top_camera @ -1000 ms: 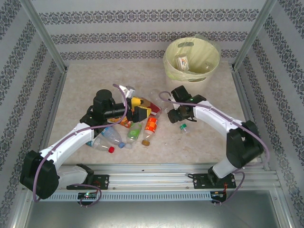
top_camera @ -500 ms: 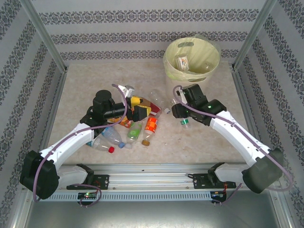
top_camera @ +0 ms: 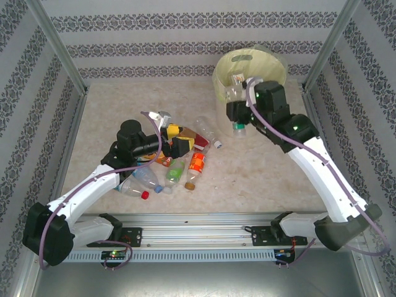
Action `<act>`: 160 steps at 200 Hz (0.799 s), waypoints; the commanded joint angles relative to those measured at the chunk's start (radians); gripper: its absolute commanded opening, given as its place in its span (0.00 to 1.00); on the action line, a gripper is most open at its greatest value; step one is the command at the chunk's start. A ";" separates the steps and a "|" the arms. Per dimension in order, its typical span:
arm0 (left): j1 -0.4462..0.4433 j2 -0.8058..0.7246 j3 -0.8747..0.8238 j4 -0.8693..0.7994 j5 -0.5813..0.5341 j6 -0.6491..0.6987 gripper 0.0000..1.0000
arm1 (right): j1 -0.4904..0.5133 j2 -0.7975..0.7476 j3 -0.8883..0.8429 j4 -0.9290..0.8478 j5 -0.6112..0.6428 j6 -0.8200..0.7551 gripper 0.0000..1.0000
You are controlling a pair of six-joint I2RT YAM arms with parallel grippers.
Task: Put the plastic bottles in the bin
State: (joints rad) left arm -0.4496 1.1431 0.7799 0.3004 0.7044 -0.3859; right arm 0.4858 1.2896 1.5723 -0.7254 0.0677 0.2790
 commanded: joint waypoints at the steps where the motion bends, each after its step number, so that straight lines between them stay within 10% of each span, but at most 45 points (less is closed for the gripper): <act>1: 0.008 -0.017 -0.008 0.053 -0.010 0.007 1.00 | -0.034 0.073 0.133 0.005 0.051 0.012 0.48; 160: 0.008 -0.012 0.013 -0.010 -0.012 0.045 1.00 | -0.255 0.671 0.827 -0.204 0.140 0.072 0.50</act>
State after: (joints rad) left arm -0.4496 1.1431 0.7788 0.2985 0.6979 -0.3698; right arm 0.2325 1.9251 2.3840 -0.8631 0.1959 0.3363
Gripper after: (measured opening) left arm 0.998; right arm 0.514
